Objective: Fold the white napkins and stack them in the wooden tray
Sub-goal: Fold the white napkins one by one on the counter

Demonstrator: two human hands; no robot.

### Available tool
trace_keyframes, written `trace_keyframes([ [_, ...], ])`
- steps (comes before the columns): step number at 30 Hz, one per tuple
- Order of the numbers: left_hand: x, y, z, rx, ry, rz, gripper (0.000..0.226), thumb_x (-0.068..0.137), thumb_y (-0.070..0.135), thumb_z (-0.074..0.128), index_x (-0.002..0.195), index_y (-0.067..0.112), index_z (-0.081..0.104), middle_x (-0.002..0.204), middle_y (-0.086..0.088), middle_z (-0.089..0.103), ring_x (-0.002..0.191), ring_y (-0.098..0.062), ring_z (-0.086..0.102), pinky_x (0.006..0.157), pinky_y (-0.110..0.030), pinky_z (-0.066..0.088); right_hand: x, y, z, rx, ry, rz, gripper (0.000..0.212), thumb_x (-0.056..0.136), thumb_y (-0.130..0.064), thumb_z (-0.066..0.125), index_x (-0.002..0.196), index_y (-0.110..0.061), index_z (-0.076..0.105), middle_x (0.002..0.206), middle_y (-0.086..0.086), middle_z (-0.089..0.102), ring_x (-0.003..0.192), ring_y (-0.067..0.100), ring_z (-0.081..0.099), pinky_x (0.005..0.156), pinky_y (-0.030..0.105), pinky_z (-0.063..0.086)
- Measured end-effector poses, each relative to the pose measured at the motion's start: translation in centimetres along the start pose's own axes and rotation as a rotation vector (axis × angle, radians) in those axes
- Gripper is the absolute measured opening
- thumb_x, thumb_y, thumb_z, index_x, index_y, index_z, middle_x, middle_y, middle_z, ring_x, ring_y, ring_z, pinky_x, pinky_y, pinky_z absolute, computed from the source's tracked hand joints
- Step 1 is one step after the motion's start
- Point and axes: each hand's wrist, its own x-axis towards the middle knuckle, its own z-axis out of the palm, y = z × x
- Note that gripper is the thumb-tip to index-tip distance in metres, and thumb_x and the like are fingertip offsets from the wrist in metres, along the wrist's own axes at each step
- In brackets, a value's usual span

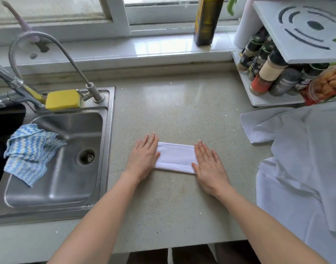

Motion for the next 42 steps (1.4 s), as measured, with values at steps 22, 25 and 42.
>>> trace_keyframes([
  [22, -27.7, -6.8, -6.6, -0.804, 0.264, -0.803, 0.019, 0.081, 0.002, 0.061, 0.071, 0.017, 0.057, 0.066, -0.003, 0.059, 0.067, -0.021, 0.061, 0.067, -0.034, 0.052, -1.2, -24.0, -5.6, 0.005, -0.361, -0.607, 0.030, 0.077, 0.001, 0.050, 0.060, -0.017, 0.033, 0.087, 0.021, 0.065, 0.084, 0.034, 0.064, 0.052, 0.027, 0.041],
  [25, -41.2, -9.2, -4.5, -0.894, 0.488, -0.973, 0.007, 0.088, 0.008, 0.062, 0.082, 0.011, 0.059, 0.064, -0.002, 0.056, 0.060, -0.016, 0.062, 0.063, -0.029, 0.054, -7.7, -34.7, -4.2, -0.027, -0.371, -0.802, 0.033, 0.075, 0.001, 0.056, 0.058, -0.017, 0.034, 0.075, 0.012, 0.059, 0.073, 0.028, 0.059, 0.041, 0.021, 0.028],
  [42, -98.9, -9.6, 7.8, -1.141, 1.510, -1.756, 0.040, 0.092, 0.005, 0.060, 0.062, 0.012, 0.034, 0.066, -0.001, 0.023, 0.060, -0.012, 0.039, 0.079, -0.040, 0.058, -51.1, -77.0, 9.8, -0.090, -0.492, -1.613, 0.012, 0.085, 0.001, 0.049, 0.090, -0.007, 0.057, 0.091, 0.017, 0.066, 0.087, 0.034, 0.064, 0.079, 0.041, 0.051],
])
